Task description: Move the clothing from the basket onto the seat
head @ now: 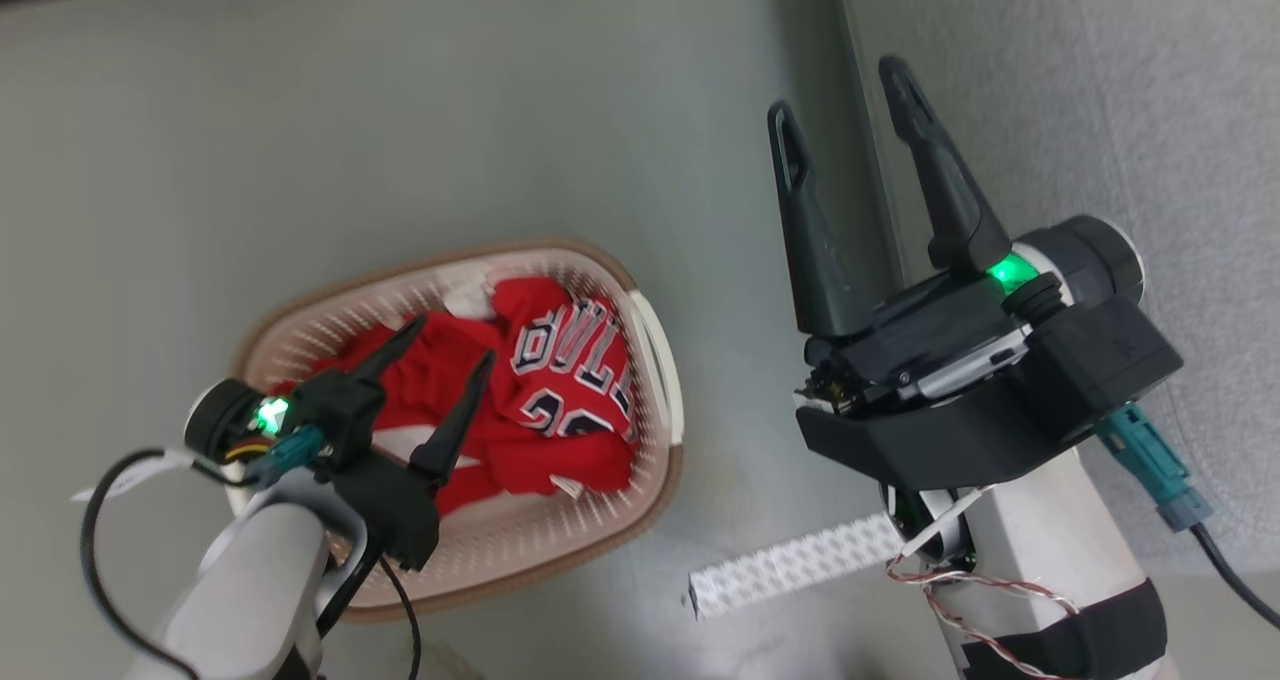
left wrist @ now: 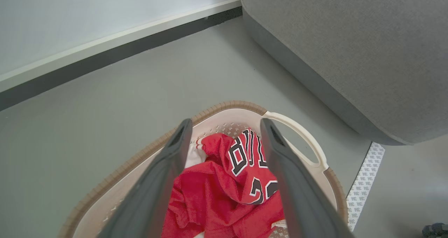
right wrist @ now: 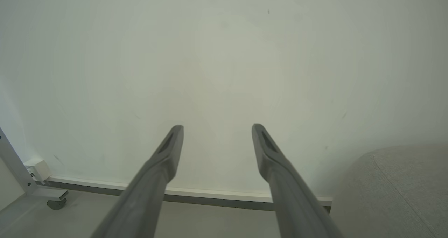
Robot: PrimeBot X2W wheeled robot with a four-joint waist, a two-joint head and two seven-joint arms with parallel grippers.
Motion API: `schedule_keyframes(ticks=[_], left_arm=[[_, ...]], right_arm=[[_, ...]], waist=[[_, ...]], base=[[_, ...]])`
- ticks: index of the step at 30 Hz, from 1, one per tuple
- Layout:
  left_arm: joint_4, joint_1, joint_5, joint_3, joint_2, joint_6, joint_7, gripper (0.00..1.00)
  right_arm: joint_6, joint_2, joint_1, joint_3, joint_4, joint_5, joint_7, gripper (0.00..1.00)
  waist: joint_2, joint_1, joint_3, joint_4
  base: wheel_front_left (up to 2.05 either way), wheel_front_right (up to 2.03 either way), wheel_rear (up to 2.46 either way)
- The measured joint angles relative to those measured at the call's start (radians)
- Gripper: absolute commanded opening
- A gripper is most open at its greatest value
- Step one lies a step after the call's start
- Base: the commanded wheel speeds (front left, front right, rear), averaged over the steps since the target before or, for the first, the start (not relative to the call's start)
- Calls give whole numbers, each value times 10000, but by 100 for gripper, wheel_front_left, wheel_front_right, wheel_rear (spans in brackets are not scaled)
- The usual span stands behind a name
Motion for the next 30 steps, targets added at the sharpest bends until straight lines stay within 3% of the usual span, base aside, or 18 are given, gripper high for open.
schedule_keyframes(ticks=[12,19,29,30], left_arm=[[2184,-1871,-1030,-2130,-54,0,0,100],[3390,-2627,-1208,-2568,-109,0,0,100],[3848,-3149,-1335,-2907,6,0,2,100],[3848,-3193,-1333,-2901,23,0,0,81]], right_arm=[[0,42,-616,174,-487,25,0,100],[0,44,-774,291,-932,171,0,100],[0,46,-941,464,-1486,311,0,100],[0,46,-947,460,-1494,349,0,100]], waist=[[0,-1,1853,-486],[0,-1,2642,-766],[-1,-2,3275,-1198],[-1,-2,3314,-1235]], base=[[0,0,0],[0,0,0],[0,0,0],[0,0,0]])
